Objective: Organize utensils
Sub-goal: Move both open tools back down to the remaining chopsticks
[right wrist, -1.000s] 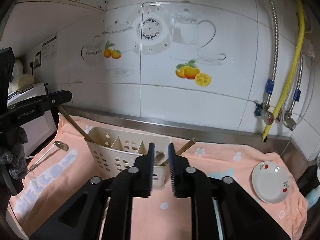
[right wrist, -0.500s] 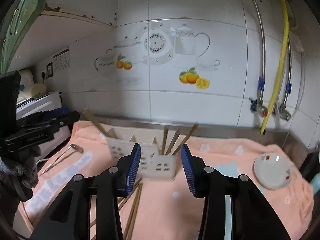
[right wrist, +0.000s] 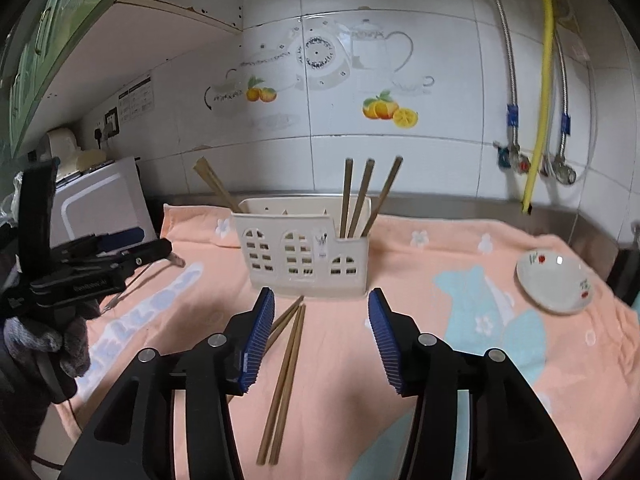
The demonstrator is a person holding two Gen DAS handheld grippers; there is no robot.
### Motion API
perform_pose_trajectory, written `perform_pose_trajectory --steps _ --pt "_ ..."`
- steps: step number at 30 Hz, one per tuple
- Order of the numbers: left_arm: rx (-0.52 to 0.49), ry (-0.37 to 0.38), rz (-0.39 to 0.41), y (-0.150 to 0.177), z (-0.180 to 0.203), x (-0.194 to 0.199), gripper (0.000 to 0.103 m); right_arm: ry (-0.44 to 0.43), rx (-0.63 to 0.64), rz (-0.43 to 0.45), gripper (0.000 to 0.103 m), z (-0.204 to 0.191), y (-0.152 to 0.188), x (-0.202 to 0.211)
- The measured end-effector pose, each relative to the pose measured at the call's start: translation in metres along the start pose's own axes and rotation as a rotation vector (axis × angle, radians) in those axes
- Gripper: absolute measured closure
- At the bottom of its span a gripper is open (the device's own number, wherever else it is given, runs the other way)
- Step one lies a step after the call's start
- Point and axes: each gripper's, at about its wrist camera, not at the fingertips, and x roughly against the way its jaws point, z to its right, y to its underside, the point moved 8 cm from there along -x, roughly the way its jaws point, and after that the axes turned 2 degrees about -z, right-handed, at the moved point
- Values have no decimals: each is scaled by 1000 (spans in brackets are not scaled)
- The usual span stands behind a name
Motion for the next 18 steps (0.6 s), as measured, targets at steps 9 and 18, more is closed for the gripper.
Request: perform_pose_trajectory --steps 9,18 --pt "-5 4 -64 39 4 -4 28 7 -23 -52 52 6 36 7" --pt "2 5 -126 75 6 -11 28 22 -8 -125 53 -4 84 -12"
